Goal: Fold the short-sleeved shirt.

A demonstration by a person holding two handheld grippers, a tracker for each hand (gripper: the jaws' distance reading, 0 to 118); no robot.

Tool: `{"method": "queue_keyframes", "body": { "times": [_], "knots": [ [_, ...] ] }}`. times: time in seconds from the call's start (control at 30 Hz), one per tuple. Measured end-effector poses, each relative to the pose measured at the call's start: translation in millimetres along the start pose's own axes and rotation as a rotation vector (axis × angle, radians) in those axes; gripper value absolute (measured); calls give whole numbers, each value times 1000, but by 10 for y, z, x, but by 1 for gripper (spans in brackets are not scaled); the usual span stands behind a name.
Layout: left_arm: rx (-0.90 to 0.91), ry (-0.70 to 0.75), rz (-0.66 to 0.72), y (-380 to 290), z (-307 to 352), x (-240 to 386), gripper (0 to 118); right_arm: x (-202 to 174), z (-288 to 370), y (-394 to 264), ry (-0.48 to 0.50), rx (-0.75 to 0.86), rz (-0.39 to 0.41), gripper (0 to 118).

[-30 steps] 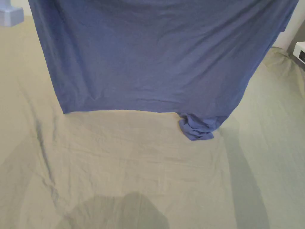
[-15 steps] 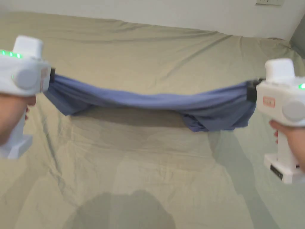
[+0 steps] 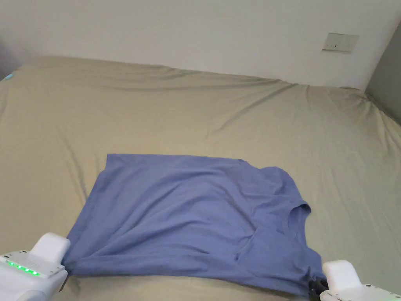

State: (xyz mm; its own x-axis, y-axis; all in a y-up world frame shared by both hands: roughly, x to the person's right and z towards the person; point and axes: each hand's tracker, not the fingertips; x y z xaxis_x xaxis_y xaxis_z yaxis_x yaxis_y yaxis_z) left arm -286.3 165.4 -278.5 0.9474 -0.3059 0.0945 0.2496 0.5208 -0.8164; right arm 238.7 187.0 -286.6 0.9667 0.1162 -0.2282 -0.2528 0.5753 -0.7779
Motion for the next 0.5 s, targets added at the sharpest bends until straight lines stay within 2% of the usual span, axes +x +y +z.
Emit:
{"method": "queue_keyframes", "body": {
  "times": [0.13,0.23,0.5],
  "knots": [
    [-24,3,-24,-282,129,-4,3,93,186,-233,-25,-53,0,3],
    [-46,-24,-57,-453,246,11,3,196,341,-345,12,-96,-34,3],
    [-138,-53,-190,-780,338,191,3,165,446,-551,36,-295,20,3]
  ]
}}
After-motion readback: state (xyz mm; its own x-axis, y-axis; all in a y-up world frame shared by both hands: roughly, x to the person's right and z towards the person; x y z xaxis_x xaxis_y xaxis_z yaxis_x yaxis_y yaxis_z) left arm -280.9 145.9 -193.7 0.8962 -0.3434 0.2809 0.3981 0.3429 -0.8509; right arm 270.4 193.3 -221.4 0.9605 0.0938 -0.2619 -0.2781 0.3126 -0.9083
